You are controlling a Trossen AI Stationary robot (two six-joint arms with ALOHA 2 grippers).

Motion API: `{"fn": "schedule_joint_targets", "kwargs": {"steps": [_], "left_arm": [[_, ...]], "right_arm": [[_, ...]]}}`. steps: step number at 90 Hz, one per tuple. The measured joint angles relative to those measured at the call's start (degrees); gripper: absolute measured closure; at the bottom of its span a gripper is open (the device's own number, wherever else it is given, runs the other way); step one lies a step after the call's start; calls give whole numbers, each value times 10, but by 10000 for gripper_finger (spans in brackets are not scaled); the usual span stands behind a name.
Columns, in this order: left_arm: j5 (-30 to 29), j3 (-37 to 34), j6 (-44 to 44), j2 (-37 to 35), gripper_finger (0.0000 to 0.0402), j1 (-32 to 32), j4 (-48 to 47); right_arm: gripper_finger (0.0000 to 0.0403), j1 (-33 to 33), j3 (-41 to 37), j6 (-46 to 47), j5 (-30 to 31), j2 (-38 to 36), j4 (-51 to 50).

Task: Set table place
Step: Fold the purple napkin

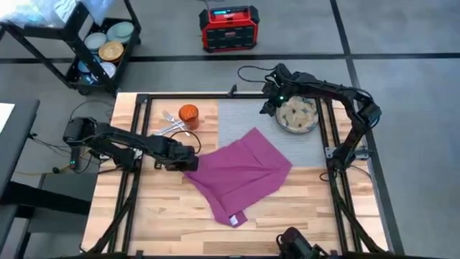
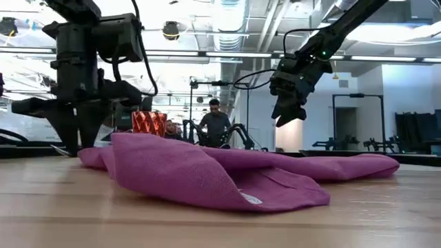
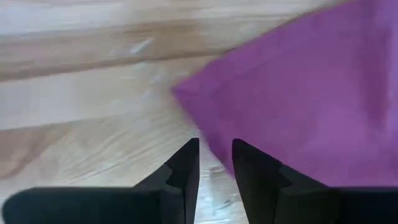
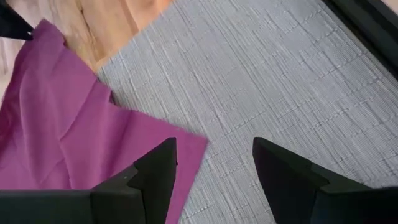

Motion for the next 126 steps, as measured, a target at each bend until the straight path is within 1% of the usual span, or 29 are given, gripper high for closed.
{"fn": "schedule_joint_targets", "kwargs": {"steps": [17,24,35,42,57,62,69,74,88,99,114,126], "left_arm": [[-3,-6,4,0,322,0,22],[-2,-38,-14,0,322,0,89],[18,-98,-62,-3,322,-1,219],[17,-121,-84,-3,322,-5,266],[4,-126,-48,-16,330,-3,285],[0,-126,-37,-17,346,-3,284],[0,-126,-23,-17,384,-2,281],[-2,-127,-20,-17,394,-2,281],[-4,-127,-9,-17,401,-3,288],[-6,-127,6,-16,401,-3,302],[-5,-127,19,-16,401,-3,304],[-4,-127,27,-16,401,-3,305]], "right_arm": [[205,0,0,-1,0,0,5],[205,-1,0,-10,2,0,0],[205,-8,0,-12,9,0,-1],[205,-13,0,-13,10,0,-2],[205,-26,0,-13,10,0,-1],[205,-27,0,-13,10,0,5],[206,-30,0,-14,10,0,11],[210,-30,0,-16,10,0,11],[227,-31,0,-25,-2,10,22],[236,-33,18,-8,-13,58,14],[233,-25,72,-19,-20,123,-49],[230,-5,84,-27,-24,134,-80]]}}
